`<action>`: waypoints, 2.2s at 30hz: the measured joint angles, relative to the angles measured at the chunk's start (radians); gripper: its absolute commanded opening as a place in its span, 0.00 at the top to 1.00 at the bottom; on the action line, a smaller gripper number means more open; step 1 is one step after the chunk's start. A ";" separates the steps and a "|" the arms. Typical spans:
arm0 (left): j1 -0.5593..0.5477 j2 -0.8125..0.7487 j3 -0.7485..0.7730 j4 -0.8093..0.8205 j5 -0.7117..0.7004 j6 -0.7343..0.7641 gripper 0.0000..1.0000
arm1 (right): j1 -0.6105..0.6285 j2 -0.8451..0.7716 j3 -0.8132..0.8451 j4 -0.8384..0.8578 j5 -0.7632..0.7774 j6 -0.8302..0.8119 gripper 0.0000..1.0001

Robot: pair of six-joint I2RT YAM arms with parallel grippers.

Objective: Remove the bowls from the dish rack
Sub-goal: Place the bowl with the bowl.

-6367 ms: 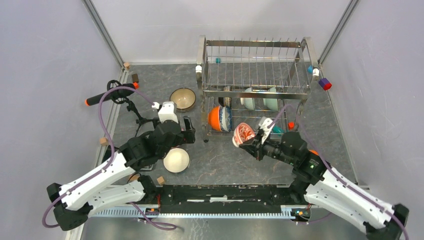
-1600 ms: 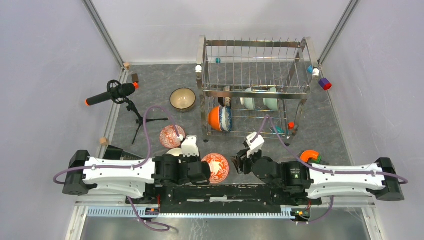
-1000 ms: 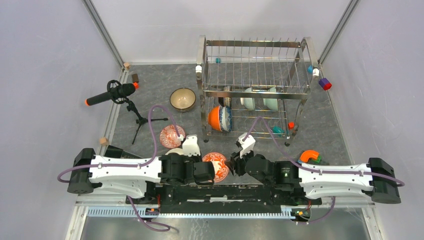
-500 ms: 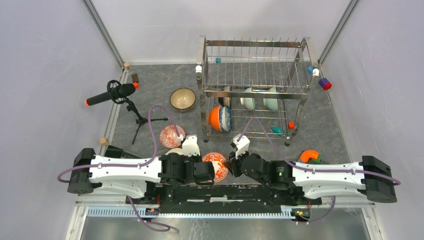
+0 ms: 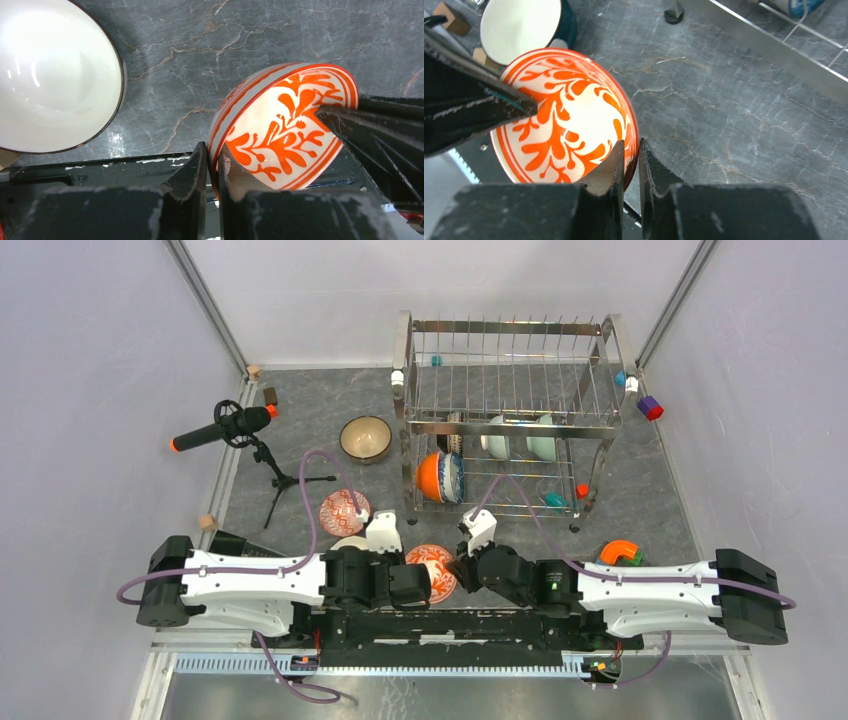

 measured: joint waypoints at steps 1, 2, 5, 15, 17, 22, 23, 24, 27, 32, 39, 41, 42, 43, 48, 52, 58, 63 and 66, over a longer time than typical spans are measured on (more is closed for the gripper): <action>0.000 0.003 0.000 0.003 0.000 0.000 0.98 | -0.002 0.002 0.000 0.000 0.002 0.011 1.00; -0.002 0.007 0.002 0.009 0.000 0.000 0.98 | -0.007 0.003 0.000 0.001 0.009 0.017 1.00; -0.002 0.019 0.008 0.016 0.000 0.000 0.91 | -0.016 0.004 0.003 -0.001 0.031 0.028 1.00; -0.002 0.026 0.020 0.026 -0.015 0.016 0.69 | -0.008 0.006 0.013 -0.090 0.031 0.005 1.00; -0.002 0.026 0.020 0.027 -0.015 0.016 0.69 | -0.008 0.006 0.013 -0.101 0.032 0.005 1.00; -0.002 0.026 0.020 0.029 -0.015 0.020 0.63 | -0.008 0.006 0.013 -0.113 0.036 0.005 1.00; -0.002 0.026 0.020 0.028 -0.015 0.024 0.62 | -0.008 0.006 0.013 -0.116 0.037 0.005 1.00; -0.002 0.026 0.020 0.028 -0.014 0.027 0.60 | -0.008 0.006 0.013 -0.121 0.040 0.005 1.00; -0.002 0.026 0.020 0.032 -0.009 0.053 0.59 | -0.008 0.006 0.013 -0.133 0.044 0.001 1.00; -0.002 0.039 0.018 0.077 0.024 0.115 0.60 | -0.008 0.005 0.019 -0.144 0.047 -0.008 1.00; -0.002 0.099 0.015 0.130 0.072 0.167 0.64 | -0.011 -0.005 0.020 -0.143 0.047 -0.010 1.00; -0.002 0.108 0.012 0.138 0.077 0.175 0.68 | -0.011 -0.011 0.020 -0.144 0.047 -0.009 1.00; -0.002 0.108 0.010 0.142 0.080 0.175 0.69 | -0.011 -0.014 0.020 -0.144 0.047 -0.009 1.00; -0.002 0.108 0.006 0.143 0.085 0.176 0.71 | -0.011 -0.019 0.020 -0.144 0.047 -0.009 1.00; -0.002 0.108 -0.010 0.158 0.093 0.176 0.84 | -0.011 -0.037 0.020 -0.146 0.048 -0.010 1.00; 0.001 0.108 -0.012 0.165 0.088 0.175 0.87 | -0.011 -0.039 0.020 -0.155 0.049 -0.006 1.00; 0.001 0.107 -0.012 0.164 0.087 0.175 0.66 | -0.011 -0.039 0.020 -0.151 0.050 -0.006 1.00; -0.002 0.099 -0.012 0.158 0.086 0.175 0.66 | -0.011 -0.048 0.020 -0.142 0.050 -0.006 1.00; -0.002 0.087 -0.012 0.154 0.082 0.175 0.69 | -0.011 -0.055 0.020 -0.142 0.050 -0.006 1.00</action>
